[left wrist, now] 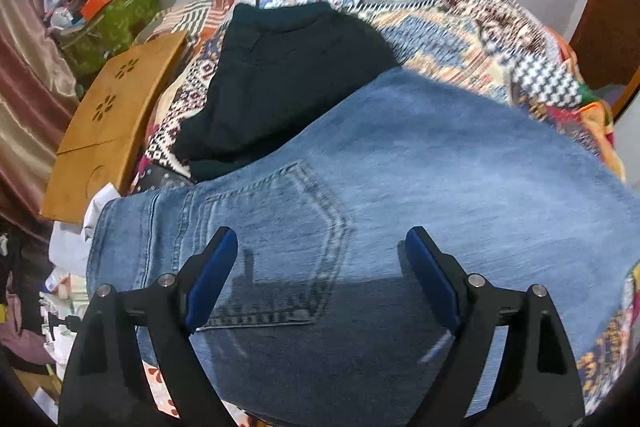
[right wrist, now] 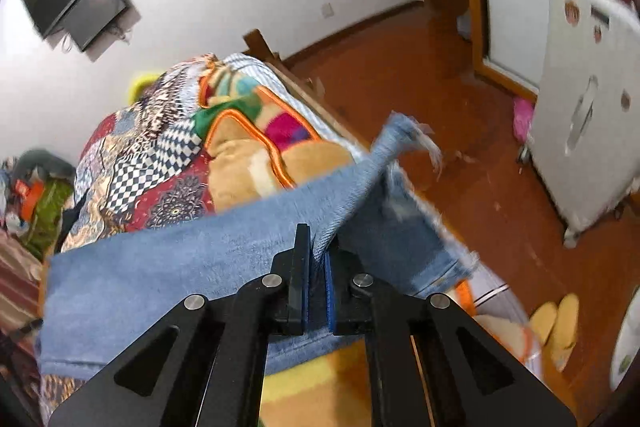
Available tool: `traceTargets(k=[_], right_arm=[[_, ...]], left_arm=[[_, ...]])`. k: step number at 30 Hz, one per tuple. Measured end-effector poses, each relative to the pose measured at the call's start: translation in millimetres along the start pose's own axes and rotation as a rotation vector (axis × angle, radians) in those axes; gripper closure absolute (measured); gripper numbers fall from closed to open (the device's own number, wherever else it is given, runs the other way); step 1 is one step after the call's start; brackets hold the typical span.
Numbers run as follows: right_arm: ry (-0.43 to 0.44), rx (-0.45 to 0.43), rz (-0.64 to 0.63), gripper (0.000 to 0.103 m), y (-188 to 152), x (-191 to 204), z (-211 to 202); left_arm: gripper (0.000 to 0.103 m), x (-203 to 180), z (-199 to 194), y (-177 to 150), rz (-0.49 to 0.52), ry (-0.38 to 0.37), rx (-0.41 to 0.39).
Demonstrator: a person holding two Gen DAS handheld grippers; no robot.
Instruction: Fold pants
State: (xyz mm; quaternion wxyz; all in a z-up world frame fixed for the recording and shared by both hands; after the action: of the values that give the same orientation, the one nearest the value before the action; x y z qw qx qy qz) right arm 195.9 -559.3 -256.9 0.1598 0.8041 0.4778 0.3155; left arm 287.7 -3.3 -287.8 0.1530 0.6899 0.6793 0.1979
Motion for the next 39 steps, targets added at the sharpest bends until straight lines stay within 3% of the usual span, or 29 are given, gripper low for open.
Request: traceTargets(k=[3, 7, 8, 10, 13, 17, 19, 25, 31, 39], right_arm=[[-0.013, 0.034, -0.002, 0.098, -9, -3, 8], [-0.028, 0.167, 0.071, 0.097, -38, -21, 47], [-0.017, 0.191, 0.099, 0.096, -43, -25, 51], [0.028, 0.177, 0.166, 0.091, -45, -32, 47], [0.021, 0.182, 0.195, 0.081, -42, -38, 41], [-0.051, 0.177, 0.205, 0.054, -43, -50, 33], [-0.043, 0.163, 0.248, 0.05, -47, -59, 28], [0.01, 0.176, 0.342, 0.05, -51, -71, 41], [0.014, 0.175, 0.328, 0.051, -45, -70, 62], [-0.028, 0.114, 0.225, 0.092, -30, -64, 60]], left_arm=[[0.016, -9, -3, 1, 0.011, -0.017, -0.009], [0.016, -24, 7, -9, 0.061, -0.02, 0.042], [0.016, -27, 6, -11, 0.076, -0.001, 0.024], [0.016, -31, 3, -11, 0.113, 0.023, 0.007], [0.016, -37, 0, -7, 0.142, 0.012, 0.007], [0.016, -52, 2, 2, 0.167, -0.008, 0.004], [0.016, -62, 7, 6, 0.187, -0.013, 0.013], [0.016, -97, 24, 20, 0.247, -0.018, 0.026], [0.016, -116, 43, 34, 0.225, -0.09, 0.084], [0.01, -130, 59, 47, 0.188, -0.114, 0.137]])
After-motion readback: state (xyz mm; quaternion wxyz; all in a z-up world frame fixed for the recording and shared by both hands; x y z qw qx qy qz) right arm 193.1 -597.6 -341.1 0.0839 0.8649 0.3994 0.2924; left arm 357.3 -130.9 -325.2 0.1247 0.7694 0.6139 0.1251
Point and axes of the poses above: each gripper's, at about its wrist camera, not at the fingertips, and z roughly the way its jaws point, x to its left, y to its top, the point moved 7 cm from there along z, roughly the way its jaws point, and after that the axes turned 2 degrees about x, right-handed, at the moved point
